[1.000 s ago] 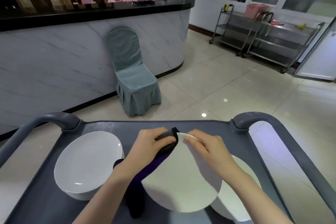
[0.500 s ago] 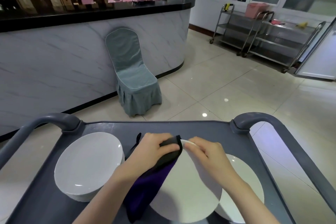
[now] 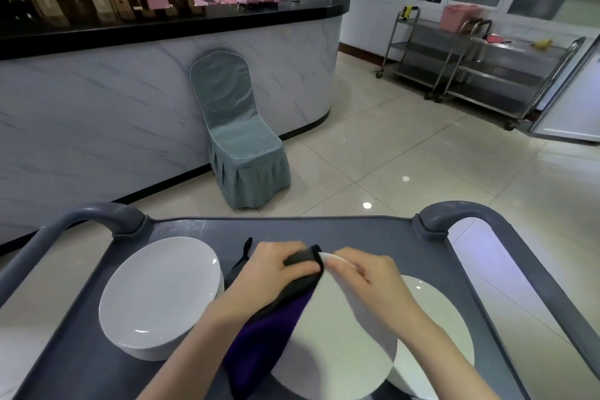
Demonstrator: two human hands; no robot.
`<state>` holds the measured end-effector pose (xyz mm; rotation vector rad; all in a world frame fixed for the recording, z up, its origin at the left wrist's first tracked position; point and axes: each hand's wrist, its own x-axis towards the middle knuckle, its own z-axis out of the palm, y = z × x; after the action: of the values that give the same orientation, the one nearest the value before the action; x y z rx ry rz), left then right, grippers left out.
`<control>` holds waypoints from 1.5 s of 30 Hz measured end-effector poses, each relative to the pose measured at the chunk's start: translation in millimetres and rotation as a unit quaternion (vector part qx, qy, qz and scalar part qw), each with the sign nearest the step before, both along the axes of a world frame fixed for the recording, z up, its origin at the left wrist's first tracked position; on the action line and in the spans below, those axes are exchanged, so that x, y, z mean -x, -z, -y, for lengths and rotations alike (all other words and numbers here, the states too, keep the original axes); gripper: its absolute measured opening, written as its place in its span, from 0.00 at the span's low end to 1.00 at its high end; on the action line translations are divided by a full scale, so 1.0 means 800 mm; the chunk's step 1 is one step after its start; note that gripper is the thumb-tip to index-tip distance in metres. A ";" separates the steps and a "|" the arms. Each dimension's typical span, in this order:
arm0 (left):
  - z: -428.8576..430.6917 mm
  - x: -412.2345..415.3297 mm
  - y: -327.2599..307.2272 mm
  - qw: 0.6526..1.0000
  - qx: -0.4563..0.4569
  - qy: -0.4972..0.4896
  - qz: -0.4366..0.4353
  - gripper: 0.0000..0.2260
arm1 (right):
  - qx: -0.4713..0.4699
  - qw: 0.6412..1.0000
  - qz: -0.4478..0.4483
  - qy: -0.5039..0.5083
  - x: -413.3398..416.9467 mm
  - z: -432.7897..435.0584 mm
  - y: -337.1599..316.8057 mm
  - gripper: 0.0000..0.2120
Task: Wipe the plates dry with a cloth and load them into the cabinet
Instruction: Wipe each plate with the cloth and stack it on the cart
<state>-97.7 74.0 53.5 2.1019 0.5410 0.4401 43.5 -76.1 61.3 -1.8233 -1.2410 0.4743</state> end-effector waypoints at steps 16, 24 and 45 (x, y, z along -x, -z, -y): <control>0.020 0.001 0.031 0.849 0.316 -0.398 0.145 0.16 | -0.155 0.895 -0.324 0.266 0.018 0.000 0.014 0.02; -0.005 0.002 -0.008 0.992 0.035 -0.090 0.077 0.16 | 0.054 0.998 0.022 -0.022 -0.020 -0.009 -0.047 0.03; -0.005 0.004 -0.013 0.999 -0.032 0.001 -0.019 0.16 | 0.033 0.999 -0.023 -0.019 0.002 -0.010 -0.015 0.14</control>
<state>-101.3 78.0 64.1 2.1752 0.5528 0.4221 42.0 -67.8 73.6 -1.8360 -1.2437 0.5815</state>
